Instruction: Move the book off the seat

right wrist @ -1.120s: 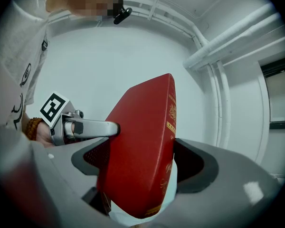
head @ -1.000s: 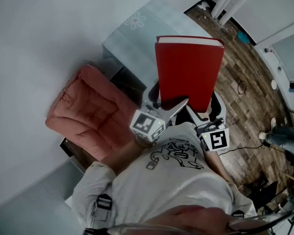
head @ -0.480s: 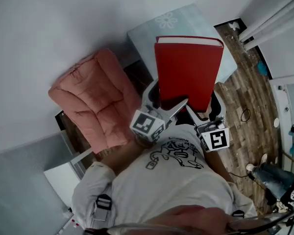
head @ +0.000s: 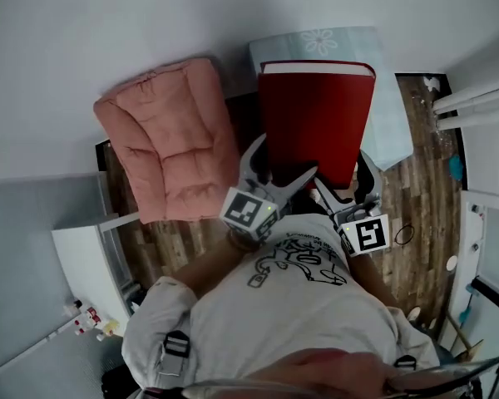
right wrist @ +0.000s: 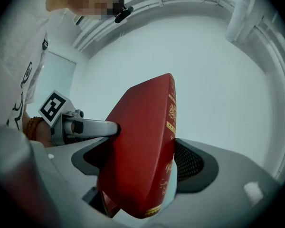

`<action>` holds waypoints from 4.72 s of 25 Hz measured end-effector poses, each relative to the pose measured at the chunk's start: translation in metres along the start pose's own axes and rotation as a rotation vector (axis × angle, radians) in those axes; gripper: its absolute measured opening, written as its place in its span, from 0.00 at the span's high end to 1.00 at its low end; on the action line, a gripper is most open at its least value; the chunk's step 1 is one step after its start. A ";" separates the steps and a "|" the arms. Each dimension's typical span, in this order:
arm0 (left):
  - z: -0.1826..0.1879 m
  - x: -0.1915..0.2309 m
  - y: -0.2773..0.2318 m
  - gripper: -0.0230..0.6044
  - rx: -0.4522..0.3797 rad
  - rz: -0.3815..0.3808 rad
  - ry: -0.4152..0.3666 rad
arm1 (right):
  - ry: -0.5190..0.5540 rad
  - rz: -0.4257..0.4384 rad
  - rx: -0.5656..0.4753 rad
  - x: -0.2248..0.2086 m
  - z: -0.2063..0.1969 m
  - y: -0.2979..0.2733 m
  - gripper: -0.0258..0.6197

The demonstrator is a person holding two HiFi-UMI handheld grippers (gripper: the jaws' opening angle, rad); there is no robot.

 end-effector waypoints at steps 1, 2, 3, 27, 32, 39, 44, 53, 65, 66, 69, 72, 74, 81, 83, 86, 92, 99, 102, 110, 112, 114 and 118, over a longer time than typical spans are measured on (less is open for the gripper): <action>-0.001 -0.002 -0.001 0.23 -0.005 0.022 0.008 | 0.007 0.024 0.009 -0.004 -0.001 0.000 0.31; -0.003 -0.004 -0.002 0.23 -0.011 0.042 0.014 | 0.013 0.046 0.014 -0.008 -0.001 0.000 0.31; -0.004 -0.006 -0.003 0.23 -0.018 0.061 0.017 | 0.016 0.066 0.016 -0.011 -0.001 0.000 0.31; -0.018 0.025 0.021 0.23 -0.057 0.261 0.075 | 0.053 0.300 0.060 -0.002 -0.011 -0.047 0.32; -0.024 0.042 0.016 0.23 -0.037 0.230 0.093 | 0.057 0.284 0.095 -0.001 -0.020 -0.058 0.32; -0.036 0.075 0.003 0.23 -0.004 0.185 0.133 | 0.021 0.258 0.140 -0.004 -0.034 -0.086 0.32; -0.047 0.089 -0.005 0.23 0.021 0.171 0.157 | 0.008 0.242 0.167 -0.007 -0.046 -0.098 0.32; -0.068 0.111 -0.023 0.23 0.065 0.141 0.199 | -0.021 0.223 0.204 -0.018 -0.069 -0.116 0.33; -0.108 0.124 -0.056 0.24 0.121 0.144 0.227 | -0.057 0.213 0.276 -0.044 -0.112 -0.131 0.33; -0.112 0.125 -0.059 0.24 0.126 0.146 0.229 | -0.065 0.212 0.286 -0.046 -0.116 -0.133 0.33; -0.125 0.130 -0.067 0.24 0.142 0.154 0.239 | -0.072 0.216 0.303 -0.052 -0.131 -0.138 0.33; -0.139 0.137 -0.073 0.24 0.158 0.155 0.261 | -0.088 0.215 0.329 -0.056 -0.144 -0.145 0.33; -0.149 0.142 -0.076 0.24 0.164 0.156 0.278 | -0.095 0.218 0.343 -0.057 -0.153 -0.149 0.33; -0.182 0.150 -0.088 0.24 0.194 0.168 0.300 | -0.123 0.228 0.380 -0.065 -0.188 -0.156 0.33; -0.190 0.152 -0.091 0.24 0.200 0.171 0.303 | -0.129 0.232 0.386 -0.067 -0.196 -0.158 0.33; -0.202 0.153 -0.095 0.24 0.209 0.178 0.309 | -0.134 0.237 0.396 -0.070 -0.209 -0.160 0.33; -0.228 0.160 -0.102 0.24 0.229 0.179 0.327 | -0.152 0.248 0.421 -0.074 -0.236 -0.165 0.32; -0.253 0.164 -0.105 0.24 0.248 0.180 0.349 | -0.162 0.261 0.453 -0.075 -0.261 -0.166 0.32; -0.262 0.165 -0.107 0.24 0.252 0.180 0.357 | -0.159 0.263 0.463 -0.077 -0.269 -0.166 0.32; -0.284 0.169 -0.113 0.24 0.259 0.180 0.375 | -0.161 0.265 0.486 -0.080 -0.290 -0.169 0.32; -0.289 0.168 -0.115 0.24 0.262 0.178 0.379 | -0.164 0.264 0.490 -0.081 -0.294 -0.169 0.32; -0.293 0.169 -0.116 0.24 0.268 0.177 0.381 | -0.168 0.266 0.497 -0.082 -0.299 -0.169 0.32; -0.301 0.173 -0.119 0.24 0.278 0.178 0.380 | -0.173 0.270 0.505 -0.082 -0.309 -0.171 0.32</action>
Point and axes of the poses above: the fingertips, and each gripper's own axes: y backward along the fingers, x to its left, z out of its top, the point moved 6 cm from there along y, backward along the fingers, and after that the axes turned 7 degrees about x, right-handed, at the moved point
